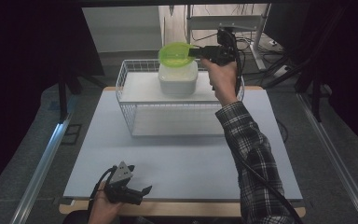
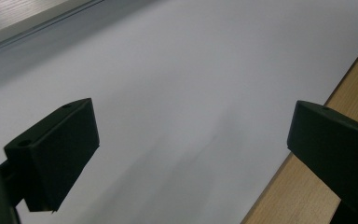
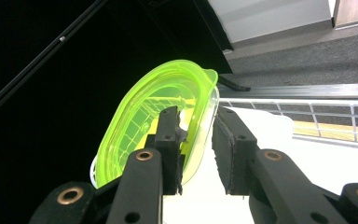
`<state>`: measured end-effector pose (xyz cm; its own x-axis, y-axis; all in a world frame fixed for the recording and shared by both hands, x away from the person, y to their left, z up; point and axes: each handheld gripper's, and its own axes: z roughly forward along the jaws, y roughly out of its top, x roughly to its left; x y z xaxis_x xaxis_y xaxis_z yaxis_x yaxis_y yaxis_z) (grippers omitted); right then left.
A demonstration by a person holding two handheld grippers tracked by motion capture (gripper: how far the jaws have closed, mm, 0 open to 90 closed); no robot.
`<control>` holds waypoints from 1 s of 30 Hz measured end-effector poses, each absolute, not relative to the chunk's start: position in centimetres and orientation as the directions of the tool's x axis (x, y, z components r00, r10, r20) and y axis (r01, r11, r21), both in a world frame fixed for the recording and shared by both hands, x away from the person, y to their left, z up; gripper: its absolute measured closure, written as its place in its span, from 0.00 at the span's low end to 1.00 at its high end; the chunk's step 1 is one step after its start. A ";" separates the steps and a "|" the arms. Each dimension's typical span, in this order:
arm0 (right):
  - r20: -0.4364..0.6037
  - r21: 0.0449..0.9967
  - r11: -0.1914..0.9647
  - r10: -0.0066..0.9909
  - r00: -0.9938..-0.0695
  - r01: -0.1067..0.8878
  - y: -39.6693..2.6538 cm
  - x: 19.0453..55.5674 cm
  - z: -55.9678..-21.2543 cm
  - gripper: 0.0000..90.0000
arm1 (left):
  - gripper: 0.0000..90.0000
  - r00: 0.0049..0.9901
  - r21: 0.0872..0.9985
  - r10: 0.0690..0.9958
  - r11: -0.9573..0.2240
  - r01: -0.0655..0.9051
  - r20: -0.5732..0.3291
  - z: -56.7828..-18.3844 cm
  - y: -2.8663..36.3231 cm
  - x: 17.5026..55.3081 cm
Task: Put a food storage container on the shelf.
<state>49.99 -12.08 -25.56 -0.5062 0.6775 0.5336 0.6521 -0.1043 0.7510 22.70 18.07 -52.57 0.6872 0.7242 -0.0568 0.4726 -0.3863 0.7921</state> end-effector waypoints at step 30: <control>0.435 0.795 0.001 0.695 -0.572 0.607 -11.8 50.0 -25.8 0.27 | 0.02 0.690 0.788 0.722 -0.394 0.472 -0.052 -52.6 17.9 22.7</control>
